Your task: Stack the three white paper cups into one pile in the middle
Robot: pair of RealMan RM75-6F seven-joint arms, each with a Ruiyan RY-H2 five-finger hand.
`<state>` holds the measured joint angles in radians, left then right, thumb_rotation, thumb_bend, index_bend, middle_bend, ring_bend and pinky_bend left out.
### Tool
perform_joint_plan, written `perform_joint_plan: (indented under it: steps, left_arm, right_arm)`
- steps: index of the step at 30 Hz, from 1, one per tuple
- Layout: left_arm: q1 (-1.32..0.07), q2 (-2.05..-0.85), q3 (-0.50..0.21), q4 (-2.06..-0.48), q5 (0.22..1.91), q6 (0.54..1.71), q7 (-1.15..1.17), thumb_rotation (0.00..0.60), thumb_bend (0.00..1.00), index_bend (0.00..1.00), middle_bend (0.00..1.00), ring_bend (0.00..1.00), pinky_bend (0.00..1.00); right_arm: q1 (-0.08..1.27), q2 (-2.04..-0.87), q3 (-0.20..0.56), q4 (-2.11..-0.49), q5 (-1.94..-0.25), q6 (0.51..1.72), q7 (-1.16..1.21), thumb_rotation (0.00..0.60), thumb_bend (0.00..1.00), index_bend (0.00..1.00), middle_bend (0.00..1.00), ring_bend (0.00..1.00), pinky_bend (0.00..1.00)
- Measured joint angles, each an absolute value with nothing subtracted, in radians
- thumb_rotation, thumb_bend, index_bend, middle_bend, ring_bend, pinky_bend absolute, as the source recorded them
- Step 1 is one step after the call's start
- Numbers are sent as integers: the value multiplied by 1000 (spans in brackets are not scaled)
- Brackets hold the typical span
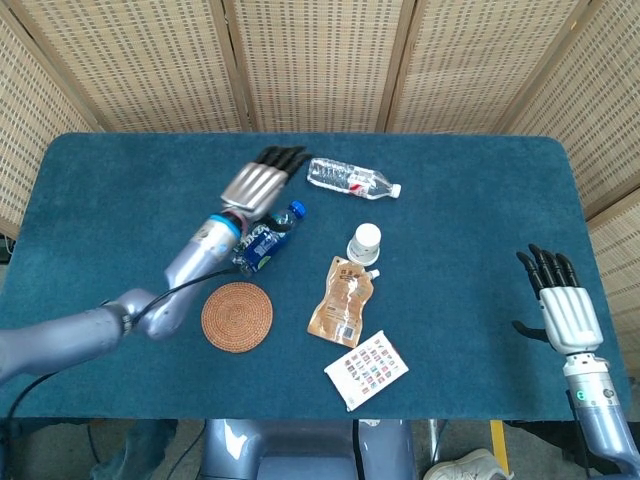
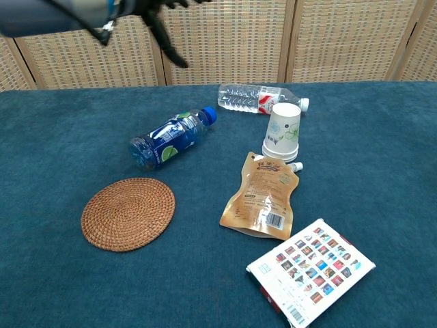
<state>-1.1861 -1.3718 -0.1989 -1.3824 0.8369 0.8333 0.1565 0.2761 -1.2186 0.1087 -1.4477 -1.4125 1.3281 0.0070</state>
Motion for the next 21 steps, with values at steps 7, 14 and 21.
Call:
perform_joint_plan:
  steps: [7,14,21]
  left_arm:
    - [-892,-1260,-71,-1549,923,1114,117,600,0,0,0,0,0]
    - [-645,-1230,44,-1633,1047,1342,38,600,0,0,0,0,0]
    - [-497,-1209,122,-1682,1143,1421,-16,600,0,0,0,0,0]
  right_arm:
    - [278,-1227,115,-1444,-1400,1322,-9,600,0,26,0,0,0]
    - [275,-1230,120,-1444,-1395,1329,-32,600,0,26,0,0,0]
    - [270,-1234,118,-1453,-1401,1339,-60,600,0,26,0,0,0]
